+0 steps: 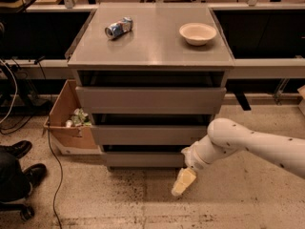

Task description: Open bottom drawer

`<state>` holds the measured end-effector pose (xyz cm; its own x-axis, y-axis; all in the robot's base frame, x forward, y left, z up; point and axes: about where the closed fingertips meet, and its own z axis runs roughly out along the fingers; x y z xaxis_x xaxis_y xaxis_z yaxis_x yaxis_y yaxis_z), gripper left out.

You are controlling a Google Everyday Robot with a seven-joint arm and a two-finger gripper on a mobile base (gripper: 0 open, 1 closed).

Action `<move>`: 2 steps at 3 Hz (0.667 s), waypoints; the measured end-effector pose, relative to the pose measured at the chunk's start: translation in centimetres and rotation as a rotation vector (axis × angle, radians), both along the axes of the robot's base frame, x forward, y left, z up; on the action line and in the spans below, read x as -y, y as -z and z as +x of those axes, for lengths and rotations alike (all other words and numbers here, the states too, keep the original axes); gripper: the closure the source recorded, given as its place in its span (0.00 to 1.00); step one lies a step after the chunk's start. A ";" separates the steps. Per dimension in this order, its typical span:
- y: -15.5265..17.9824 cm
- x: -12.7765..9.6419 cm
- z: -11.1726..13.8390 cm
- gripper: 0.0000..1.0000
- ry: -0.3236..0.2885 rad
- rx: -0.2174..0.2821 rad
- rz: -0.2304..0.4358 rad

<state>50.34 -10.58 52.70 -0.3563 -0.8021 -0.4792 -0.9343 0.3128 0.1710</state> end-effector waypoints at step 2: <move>11.5 -3.3 3.1 0.00 0.067 -0.001 0.084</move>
Offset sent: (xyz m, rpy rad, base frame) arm 0.0551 0.0514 -0.1755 0.1467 -0.0153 -0.1131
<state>53.40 -7.23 41.25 -0.4080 -0.7336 -0.5436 -0.9117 0.3587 0.2002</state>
